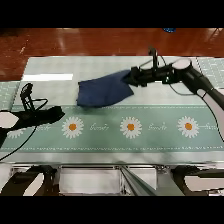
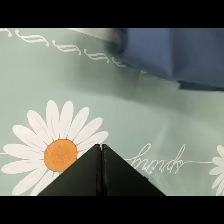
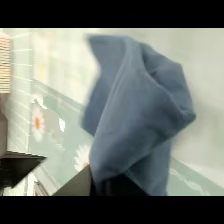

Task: Fold the shirts.

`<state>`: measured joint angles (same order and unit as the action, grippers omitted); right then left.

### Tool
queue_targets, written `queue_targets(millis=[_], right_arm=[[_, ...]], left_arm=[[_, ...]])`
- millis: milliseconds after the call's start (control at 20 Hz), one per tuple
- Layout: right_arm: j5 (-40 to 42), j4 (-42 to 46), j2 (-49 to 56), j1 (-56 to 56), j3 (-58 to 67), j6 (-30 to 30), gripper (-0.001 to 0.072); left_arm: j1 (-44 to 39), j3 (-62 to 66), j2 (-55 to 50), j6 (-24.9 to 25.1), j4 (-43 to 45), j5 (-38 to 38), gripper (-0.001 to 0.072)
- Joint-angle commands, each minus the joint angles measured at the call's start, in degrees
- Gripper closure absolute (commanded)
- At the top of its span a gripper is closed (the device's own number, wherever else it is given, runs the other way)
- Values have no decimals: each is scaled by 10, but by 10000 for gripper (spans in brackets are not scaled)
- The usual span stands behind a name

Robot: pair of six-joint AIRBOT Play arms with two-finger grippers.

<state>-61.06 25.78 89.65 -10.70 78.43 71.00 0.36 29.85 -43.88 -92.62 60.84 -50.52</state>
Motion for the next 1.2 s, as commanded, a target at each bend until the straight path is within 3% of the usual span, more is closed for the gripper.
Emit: queue_targets(millis=[0, 200, 300, 450, 600, 800, 950, 1150], right_arm=[[-23, 92, 1, 13, 170, 96, 686], [-106, 130, 1, 106, 285, 181, 686], [-146, 130, -8, 161, 316, 190, 685], [-166, 131, -43, 254, 324, 241, 686], [-237, 152, -73, 343, 324, 291, 686], [-351, 290, -117, 417, 324, 376, 687], [-455, 422, -143, 440, 323, 382, 687], [-453, 439, -196, 483, 258, 386, 687]], left_arm=[[0, 0, -5, -1, -1, -1, 678], [0, 0, -5, -1, -1, -1, 678], [0, 0, -5, 0, 0, 0, 678], [0, 0, -5, -1, 0, 12, 677], [0, 0, -5, 0, 0, 21, 677], [0, 0, -5, 20, 0, 21, 677], [0, 0, -5, 20, 0, 22, 677], [0, 0, -5, 21, 0, 57, 677]])
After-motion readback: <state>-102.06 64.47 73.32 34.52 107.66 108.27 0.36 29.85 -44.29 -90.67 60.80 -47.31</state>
